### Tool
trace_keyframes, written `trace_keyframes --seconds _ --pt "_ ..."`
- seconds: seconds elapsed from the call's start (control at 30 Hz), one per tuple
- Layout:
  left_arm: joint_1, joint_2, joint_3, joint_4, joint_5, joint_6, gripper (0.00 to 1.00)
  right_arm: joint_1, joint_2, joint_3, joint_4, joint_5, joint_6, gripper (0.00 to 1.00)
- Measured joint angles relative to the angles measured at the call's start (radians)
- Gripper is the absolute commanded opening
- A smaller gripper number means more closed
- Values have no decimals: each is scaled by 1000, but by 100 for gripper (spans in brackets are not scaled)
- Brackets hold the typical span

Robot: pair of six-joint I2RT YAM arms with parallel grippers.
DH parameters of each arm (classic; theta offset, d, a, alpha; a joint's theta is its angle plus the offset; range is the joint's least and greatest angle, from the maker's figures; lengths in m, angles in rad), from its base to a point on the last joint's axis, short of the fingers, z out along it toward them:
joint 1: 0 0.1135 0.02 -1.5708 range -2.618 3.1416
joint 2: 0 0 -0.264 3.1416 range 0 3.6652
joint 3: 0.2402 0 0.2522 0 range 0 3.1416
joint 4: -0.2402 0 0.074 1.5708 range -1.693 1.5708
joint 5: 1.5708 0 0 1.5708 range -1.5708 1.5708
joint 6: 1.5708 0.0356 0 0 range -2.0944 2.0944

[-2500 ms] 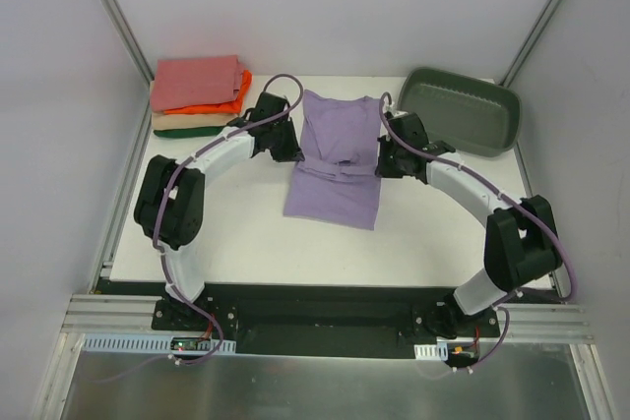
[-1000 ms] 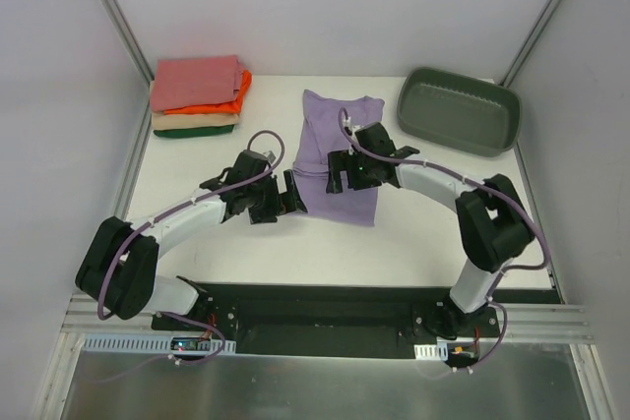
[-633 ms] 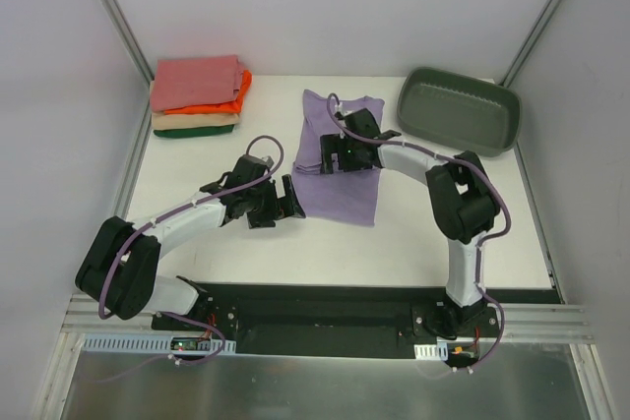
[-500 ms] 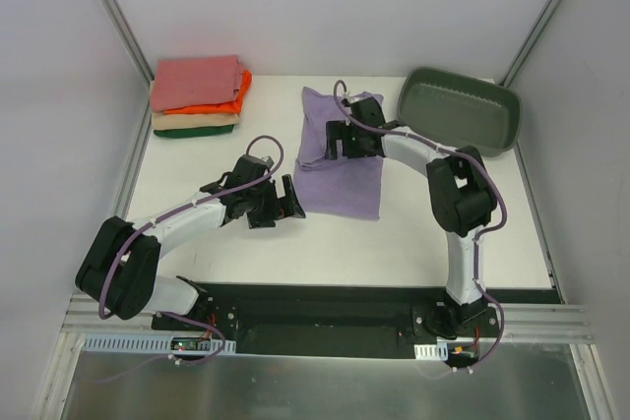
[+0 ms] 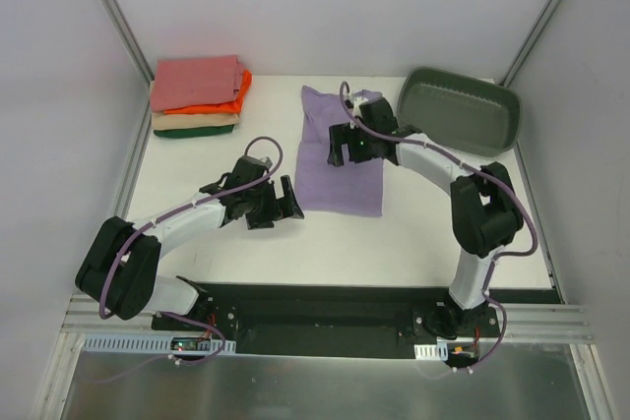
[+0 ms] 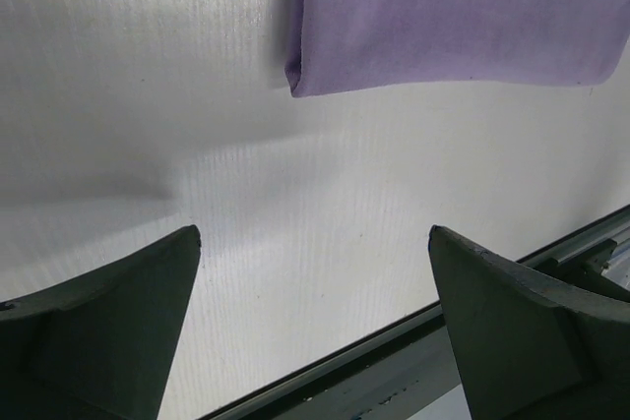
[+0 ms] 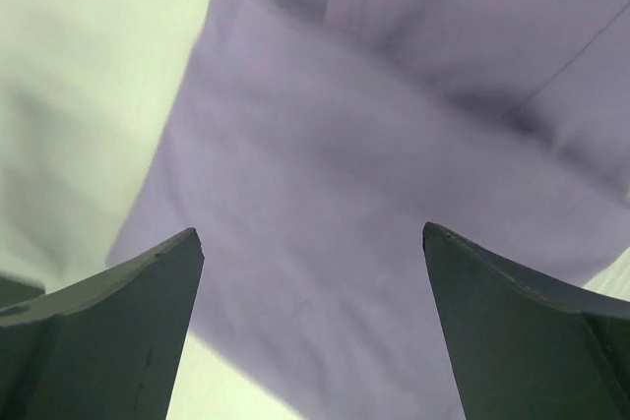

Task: Fold and stack the t-shirts
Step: Fold the folded rectangular tshirt in 1/3 of the way, then grab one side of the 2/3 rectangular tshirt with both arms

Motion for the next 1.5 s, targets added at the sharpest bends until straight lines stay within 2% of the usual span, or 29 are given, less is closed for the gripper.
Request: trace_keyframes --seconds 0.17,0.27,0.33,0.5,0.6,0.83,0.93,0.97,1.07,1.3,1.4,1.5 --pt "7 0 0 1 -2 0 99 69 -136 -238 -4 -19 10 96" --pt "7 0 0 1 -10 -2 99 109 -208 -322 -14 -9 18 96" --pt "7 4 2 0 -17 -3 95 120 -264 -375 -13 10 32 96" --pt "7 105 79 -2 -32 -8 77 114 -451 -551 -16 82 99 96" --pt "7 193 142 4 -34 -11 61 103 -544 -658 -21 113 143 96" --pt "13 314 208 22 -34 -25 33 65 -622 -795 -40 136 206 96" --pt "13 344 227 25 -32 -27 12 63 -632 -810 -39 135 217 97" --pt "13 353 233 26 -33 -28 0 63 -632 -811 -35 134 219 97" --pt "13 371 238 38 -23 -28 0 61 -632 -816 -29 134 224 99" --pt "13 371 238 42 -20 -27 0 56 -618 -819 -10 136 212 81" --pt "13 370 236 43 -20 -27 0 56 -571 -804 -7 134 187 78" --pt "13 370 235 45 -20 -27 0 56 -515 -775 -8 137 159 69"
